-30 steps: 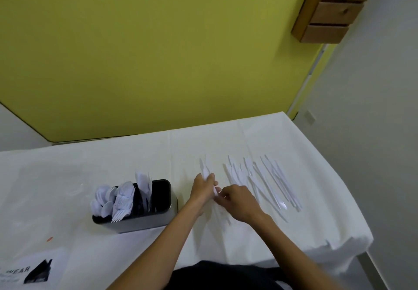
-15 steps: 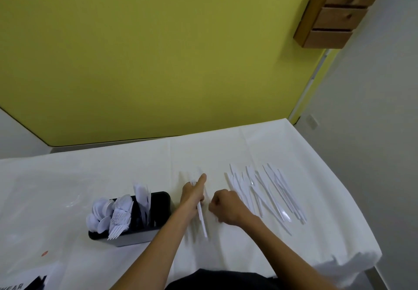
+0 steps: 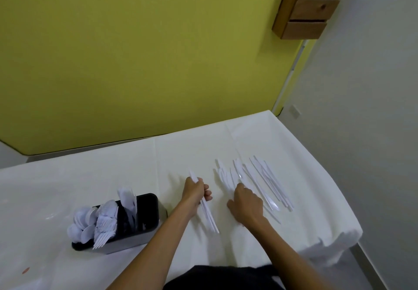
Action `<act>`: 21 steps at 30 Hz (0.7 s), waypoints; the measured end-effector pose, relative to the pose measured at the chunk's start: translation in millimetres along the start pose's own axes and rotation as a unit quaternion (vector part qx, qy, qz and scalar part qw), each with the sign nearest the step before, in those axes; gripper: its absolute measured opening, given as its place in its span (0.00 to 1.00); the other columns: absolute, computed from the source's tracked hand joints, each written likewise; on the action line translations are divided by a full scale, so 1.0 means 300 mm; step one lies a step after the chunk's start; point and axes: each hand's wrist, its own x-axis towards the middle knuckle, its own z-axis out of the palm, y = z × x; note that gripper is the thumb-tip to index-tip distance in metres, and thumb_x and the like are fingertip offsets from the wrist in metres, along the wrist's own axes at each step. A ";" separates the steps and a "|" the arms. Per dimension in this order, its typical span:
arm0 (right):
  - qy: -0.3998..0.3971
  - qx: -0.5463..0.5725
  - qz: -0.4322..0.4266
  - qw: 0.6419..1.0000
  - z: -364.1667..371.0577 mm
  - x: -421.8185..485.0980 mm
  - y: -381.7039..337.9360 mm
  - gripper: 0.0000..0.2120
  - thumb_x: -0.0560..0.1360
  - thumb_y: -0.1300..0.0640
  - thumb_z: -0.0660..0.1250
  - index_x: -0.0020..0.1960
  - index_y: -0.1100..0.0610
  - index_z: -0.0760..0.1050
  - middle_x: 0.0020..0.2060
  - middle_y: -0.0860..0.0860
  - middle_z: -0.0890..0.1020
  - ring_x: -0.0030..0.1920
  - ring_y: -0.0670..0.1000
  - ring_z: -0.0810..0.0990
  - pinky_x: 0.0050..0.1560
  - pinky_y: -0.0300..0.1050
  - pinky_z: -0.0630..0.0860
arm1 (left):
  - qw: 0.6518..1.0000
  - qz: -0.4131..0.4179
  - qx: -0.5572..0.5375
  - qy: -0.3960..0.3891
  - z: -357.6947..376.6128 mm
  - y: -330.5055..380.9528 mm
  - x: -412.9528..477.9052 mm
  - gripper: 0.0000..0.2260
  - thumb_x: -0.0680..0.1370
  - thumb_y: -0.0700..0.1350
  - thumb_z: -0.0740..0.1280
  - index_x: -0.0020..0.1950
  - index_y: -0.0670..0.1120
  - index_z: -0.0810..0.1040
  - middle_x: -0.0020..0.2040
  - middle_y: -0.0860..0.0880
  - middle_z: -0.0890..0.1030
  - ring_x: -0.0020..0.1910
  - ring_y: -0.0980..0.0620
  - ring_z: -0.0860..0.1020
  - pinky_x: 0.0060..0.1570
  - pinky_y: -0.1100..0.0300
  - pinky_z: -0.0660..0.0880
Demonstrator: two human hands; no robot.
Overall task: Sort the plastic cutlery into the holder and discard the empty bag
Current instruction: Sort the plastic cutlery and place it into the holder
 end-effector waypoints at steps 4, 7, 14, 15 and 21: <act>-0.014 -0.001 -0.002 1.000 -0.032 0.012 0.023 0.07 0.73 0.55 0.63 0.39 0.56 0.68 0.34 0.49 0.73 0.34 0.51 0.74 0.36 0.44 0.71 | 1.000 -0.002 0.000 -0.007 -0.018 -0.006 -0.007 0.05 0.83 0.42 0.60 0.48 0.43 0.71 0.36 0.46 0.72 0.29 0.51 0.70 0.29 0.59 0.72; -0.034 0.030 -0.015 0.999 -0.062 0.014 0.034 0.10 0.73 0.53 0.63 0.37 0.56 0.68 0.33 0.49 0.74 0.33 0.51 0.73 0.33 0.42 0.68 | 1.000 -0.005 0.023 -0.018 -0.011 -0.003 -0.020 0.12 0.81 0.52 0.67 0.47 0.43 0.74 0.36 0.47 0.72 0.30 0.50 0.71 0.33 0.58 0.74; -0.038 0.097 -0.124 0.987 -0.087 -0.031 -0.044 0.11 0.71 0.54 0.66 0.40 0.62 0.77 0.32 0.55 0.79 0.30 0.50 0.72 0.33 0.46 0.72 | 0.993 0.053 0.093 -0.040 0.030 0.044 -0.062 0.20 0.75 0.62 0.70 0.49 0.45 0.77 0.38 0.48 0.77 0.34 0.50 0.73 0.36 0.59 0.72; -0.040 0.110 -0.133 0.984 -0.084 -0.033 -0.050 0.11 0.71 0.54 0.66 0.41 0.62 0.77 0.33 0.56 0.81 0.31 0.50 0.72 0.33 0.47 0.72 | 0.994 0.055 0.086 -0.030 0.031 0.051 -0.063 0.17 0.77 0.59 0.70 0.50 0.44 0.78 0.39 0.48 0.79 0.34 0.51 0.74 0.35 0.60 0.72; -0.003 0.189 -0.170 0.967 -0.092 -0.024 -0.035 0.12 0.78 0.47 0.66 0.39 0.53 0.78 0.32 0.45 0.79 0.35 0.45 0.76 0.35 0.34 0.67 | 0.997 0.019 -0.061 0.052 0.040 0.110 -0.059 0.08 0.80 0.46 0.62 0.49 0.42 0.75 0.40 0.46 0.77 0.39 0.47 0.76 0.42 0.55 0.75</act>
